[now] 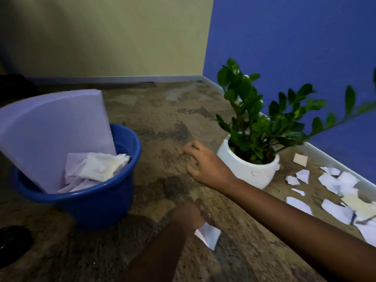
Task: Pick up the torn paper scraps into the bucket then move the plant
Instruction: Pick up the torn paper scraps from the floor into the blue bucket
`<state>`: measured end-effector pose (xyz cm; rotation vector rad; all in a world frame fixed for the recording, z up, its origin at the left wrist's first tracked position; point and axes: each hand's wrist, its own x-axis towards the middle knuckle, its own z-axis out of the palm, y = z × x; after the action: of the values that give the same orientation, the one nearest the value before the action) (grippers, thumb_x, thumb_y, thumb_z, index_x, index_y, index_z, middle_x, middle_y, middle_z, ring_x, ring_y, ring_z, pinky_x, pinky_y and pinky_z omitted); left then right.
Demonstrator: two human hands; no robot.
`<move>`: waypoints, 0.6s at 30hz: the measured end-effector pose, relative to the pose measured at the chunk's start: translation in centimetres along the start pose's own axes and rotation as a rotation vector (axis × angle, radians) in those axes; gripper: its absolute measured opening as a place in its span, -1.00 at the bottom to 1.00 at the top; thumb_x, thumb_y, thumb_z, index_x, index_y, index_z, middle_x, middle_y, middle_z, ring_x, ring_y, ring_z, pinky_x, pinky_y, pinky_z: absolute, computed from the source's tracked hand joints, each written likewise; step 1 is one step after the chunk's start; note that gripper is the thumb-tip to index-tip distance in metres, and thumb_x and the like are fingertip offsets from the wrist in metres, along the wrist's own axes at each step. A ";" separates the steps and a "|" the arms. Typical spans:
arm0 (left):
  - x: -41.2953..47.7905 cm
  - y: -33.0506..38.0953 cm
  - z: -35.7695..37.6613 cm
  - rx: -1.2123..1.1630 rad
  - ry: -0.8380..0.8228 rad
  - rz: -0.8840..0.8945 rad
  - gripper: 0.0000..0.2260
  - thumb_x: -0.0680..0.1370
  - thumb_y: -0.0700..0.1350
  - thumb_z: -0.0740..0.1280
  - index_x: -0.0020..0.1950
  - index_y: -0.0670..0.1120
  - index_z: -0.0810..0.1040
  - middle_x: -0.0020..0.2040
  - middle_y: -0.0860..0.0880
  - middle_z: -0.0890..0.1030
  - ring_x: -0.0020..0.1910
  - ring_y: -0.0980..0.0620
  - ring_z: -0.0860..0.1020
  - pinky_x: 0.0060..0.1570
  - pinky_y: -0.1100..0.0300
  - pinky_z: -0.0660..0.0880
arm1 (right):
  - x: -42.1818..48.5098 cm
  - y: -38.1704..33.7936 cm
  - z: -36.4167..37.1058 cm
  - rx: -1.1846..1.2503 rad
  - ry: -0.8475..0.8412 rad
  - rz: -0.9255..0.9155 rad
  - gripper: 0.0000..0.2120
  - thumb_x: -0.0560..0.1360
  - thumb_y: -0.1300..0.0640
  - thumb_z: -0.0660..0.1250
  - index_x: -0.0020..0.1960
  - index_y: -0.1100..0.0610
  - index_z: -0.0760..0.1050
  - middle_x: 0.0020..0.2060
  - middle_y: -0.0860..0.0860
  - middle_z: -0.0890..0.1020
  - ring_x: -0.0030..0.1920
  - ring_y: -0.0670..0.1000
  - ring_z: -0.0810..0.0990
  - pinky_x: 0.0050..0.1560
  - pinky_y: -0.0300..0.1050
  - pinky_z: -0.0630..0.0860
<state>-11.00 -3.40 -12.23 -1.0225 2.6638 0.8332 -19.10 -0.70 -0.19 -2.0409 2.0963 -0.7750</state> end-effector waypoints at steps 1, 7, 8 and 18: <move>0.0 0.6 0.4 0.043 -0.034 0.024 -0.59 0.58 0.06 0.24 0.29 -0.19 0.52 0.29 -0.18 0.54 0.32 -0.09 0.48 0.33 0.11 0.39 | -1.5 1.8 -0.1 -0.046 -0.026 0.050 -0.71 0.50 0.25 0.24 0.22 0.15 0.47 0.17 0.11 0.43 0.10 0.02 0.44 -0.09 -0.36 0.21; -0.2 2.9 2.9 0.137 -0.157 -0.023 -0.32 0.43 0.06 0.43 0.48 -0.01 0.24 0.50 -0.17 0.19 0.48 -0.13 0.24 0.42 0.14 0.25 | -10.4 11.1 -1.2 -0.210 -0.235 0.406 -0.70 0.52 0.18 0.23 0.24 0.12 0.47 0.22 0.12 0.43 0.24 0.10 0.43 0.21 -0.08 0.43; 0.1 3.1 3.3 0.148 -0.169 -0.066 -0.30 0.45 0.01 0.42 0.51 -0.02 0.18 0.51 -0.19 0.12 0.50 -0.14 0.20 0.44 0.13 0.24 | -11.8 12.4 -1.4 -0.228 -0.263 0.455 -0.70 0.53 0.16 0.22 0.26 0.11 0.46 0.25 0.11 0.41 0.27 0.10 0.41 0.23 -0.08 0.42; 3.6 6.8 5.2 -0.020 -0.069 -0.205 -0.65 0.60 -0.18 0.19 0.39 -0.19 0.37 0.44 -0.14 0.37 0.44 -0.05 0.34 0.40 0.21 0.27 | -21.0 22.2 -2.7 -0.299 -0.193 0.922 -0.49 0.49 -0.06 0.27 0.39 0.03 0.26 0.39 0.13 0.31 0.37 0.15 0.33 0.34 -0.03 0.37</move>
<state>-18.44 1.62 -14.82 -1.2225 2.4473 0.8370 -38.47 19.39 -13.02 -0.9249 2.7236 -0.1096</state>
